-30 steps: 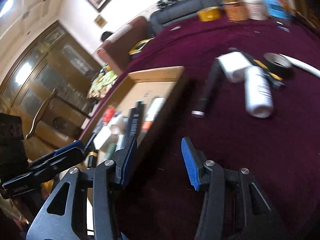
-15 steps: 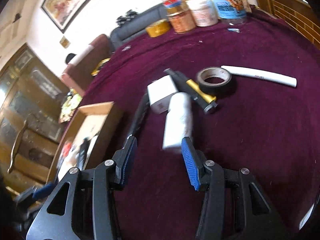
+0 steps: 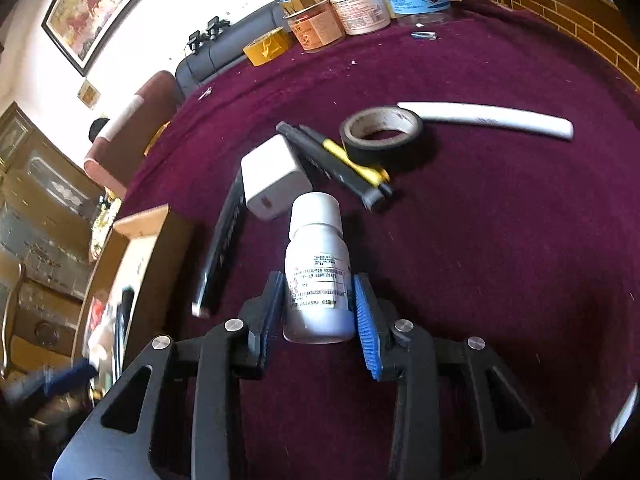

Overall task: Organize rigid objects
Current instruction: 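Grasp the white medicine bottle with the right gripper while the left grasps the white-ended black marker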

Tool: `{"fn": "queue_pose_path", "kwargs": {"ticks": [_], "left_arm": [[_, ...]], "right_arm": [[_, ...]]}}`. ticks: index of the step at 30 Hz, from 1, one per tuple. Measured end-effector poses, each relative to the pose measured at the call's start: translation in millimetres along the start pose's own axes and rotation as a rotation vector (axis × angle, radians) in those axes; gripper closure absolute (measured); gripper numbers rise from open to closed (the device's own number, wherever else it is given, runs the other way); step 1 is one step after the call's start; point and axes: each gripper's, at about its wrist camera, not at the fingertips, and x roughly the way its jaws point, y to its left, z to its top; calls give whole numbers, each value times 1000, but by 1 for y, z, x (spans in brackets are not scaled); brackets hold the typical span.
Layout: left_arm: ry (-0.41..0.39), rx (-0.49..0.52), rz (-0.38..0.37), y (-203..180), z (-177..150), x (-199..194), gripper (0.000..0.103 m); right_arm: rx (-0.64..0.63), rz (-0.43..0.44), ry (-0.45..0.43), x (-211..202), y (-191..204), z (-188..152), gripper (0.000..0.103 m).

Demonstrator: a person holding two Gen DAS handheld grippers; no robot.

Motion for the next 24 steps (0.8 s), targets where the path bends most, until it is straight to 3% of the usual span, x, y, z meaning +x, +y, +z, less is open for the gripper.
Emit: {"fn": "queue_pose_path", "kwargs": {"ticks": [3,8,11,13,16,18,20,24], "left_arm": [[26,0,19,1,13,16,45],[100,-2,22,2,42,53,47],[115,23,99,0,59,74,57],[139,31,110,0,67,88,64],[166,28,149,2,76,106,67],[200,29,178,3,77,119,82],[182,50,209,2,76,119,90],[199,41,183,5,59,108,90]], "right_arm": [[-11,3,-27,-12,-5,-17,69],[4,12,-32,-11,-9,-16,69],[-28,-17,-42,-10,-2,-15,69],[-44,-24,-43,-9,1,-15,69],[-36,-13,-42,-8,-2,-14,69],[-32,-9,-42,-9,-3,-14,69],[-33,-10,-43,-9,-2,-15,69],[-31,-8,-42,-9,-3,-16,69]]}}
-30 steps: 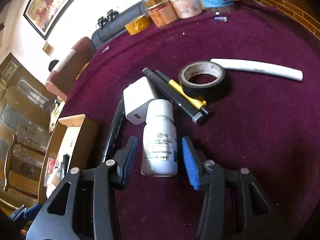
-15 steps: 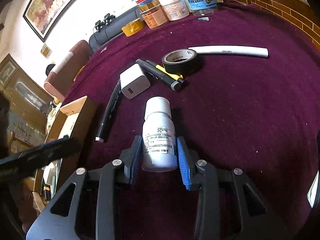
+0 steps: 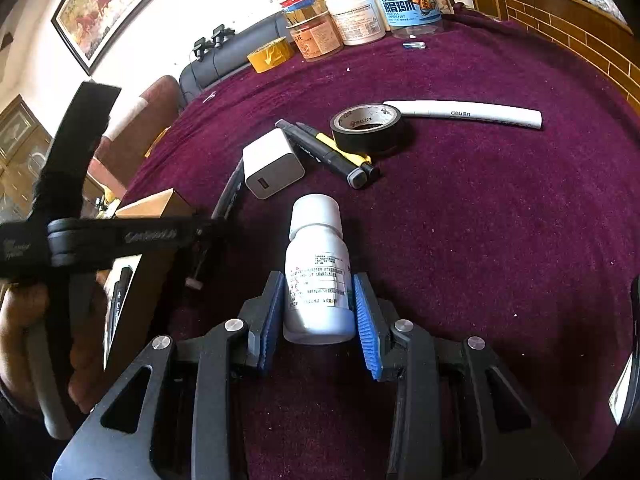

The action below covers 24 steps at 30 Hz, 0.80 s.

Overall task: Organize rigid objects
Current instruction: 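Grasp the white medicine bottle with the right gripper while the left grasps the white-ended black marker, then carry the white bottle and black marker over the cardboard box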

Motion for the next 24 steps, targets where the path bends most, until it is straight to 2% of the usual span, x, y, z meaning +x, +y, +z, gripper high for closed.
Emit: {"fn": "queue_pose_path", "kwargs": {"ticks": [7,9,12,17,21,24], "left_arm": [[18,51,-12,-12,-76,-31,90],[13,55,-29,-13,-85,-36,89],[1,36,-47,-10,-83,-38,89],[-21,48,6,-17,-75,-32,89],[-37,50,9,-23,-80,-31,90],[-43,16,-79,-18,-92,-39,90]], "right_arm": [[1,1,0,0,1,0,69],[0,3,2,0,1,0,69],[-2,9,18,3,1,0,69],[2,12,17,3,0,-2,69],[-18,-3,16,3,4,-3,69],[-38,7,-7,-2,7,-5,69]]}}
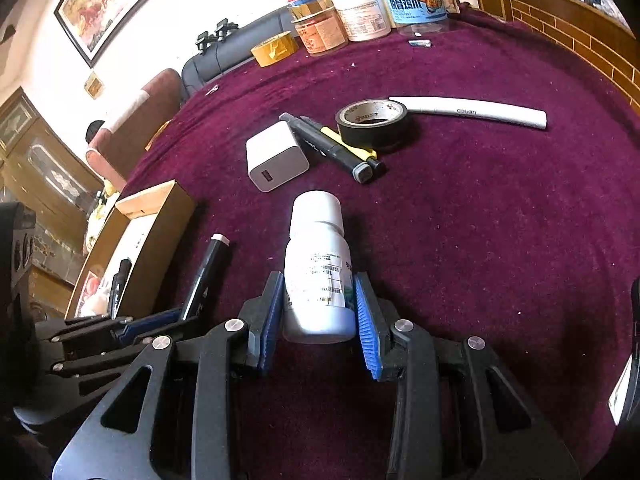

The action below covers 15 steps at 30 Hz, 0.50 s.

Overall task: Organize rigid objects
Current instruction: 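Carry the white bottle and black marker over the cardboard box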

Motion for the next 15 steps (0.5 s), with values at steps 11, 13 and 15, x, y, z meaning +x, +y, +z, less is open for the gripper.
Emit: {"fn": "queue_pose_path", "kwargs": {"ticks": [11,13,15], "left_arm": [[-160,-223,-158,84,-35,-93,90],[-183,-271,-156,106,-32,-103,90],[-200,-300,-157,128,-30,-112,90]], "right_arm": [[8,228,-101,-30,26,-12,69],[-29,264,-79,-28,48,-10,69],[-77,314,-50,-26,77,-11,69]]}}
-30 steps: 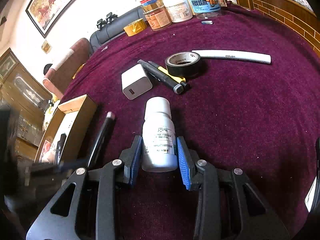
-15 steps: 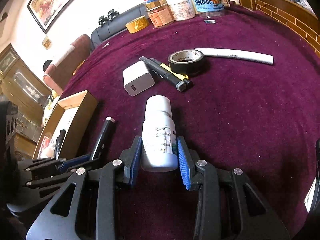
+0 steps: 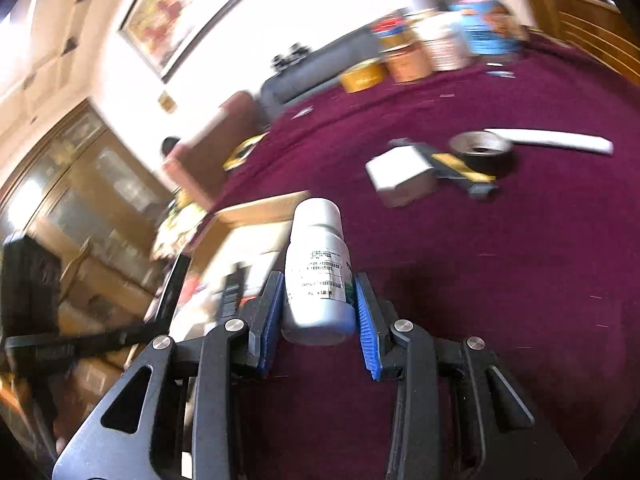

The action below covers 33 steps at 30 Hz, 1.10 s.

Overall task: Organize rigid objects
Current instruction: 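Carry the white bottle and black marker over the cardboard box, then open both grippers to drop the bottle and marker into the box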

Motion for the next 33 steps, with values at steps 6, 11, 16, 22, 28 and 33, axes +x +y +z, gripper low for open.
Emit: {"fn": "queue_pose_path", "kwargs": {"ticks": [6,11,16,22,28,33], "left_arm": [[-2,-4,72,37,35,17,90],[37,-12,158,58,51,47,90],[87,-5,186,66,56,70,90],[86,5,196,70,60,79,90],[71,51,221,67,55,82,89],[60,29,208,71,54,77,69]], "right_arm": [[-82,37,103,49,55,7,68],[-107,-22,181,95,72,12,68],[-112,-79,237,124,75,10,68],[-141,-122,254,132,82,9,68],[-153,-151,256,136,85,6,68],[-156,-138,243,131,85,5,66]]}}
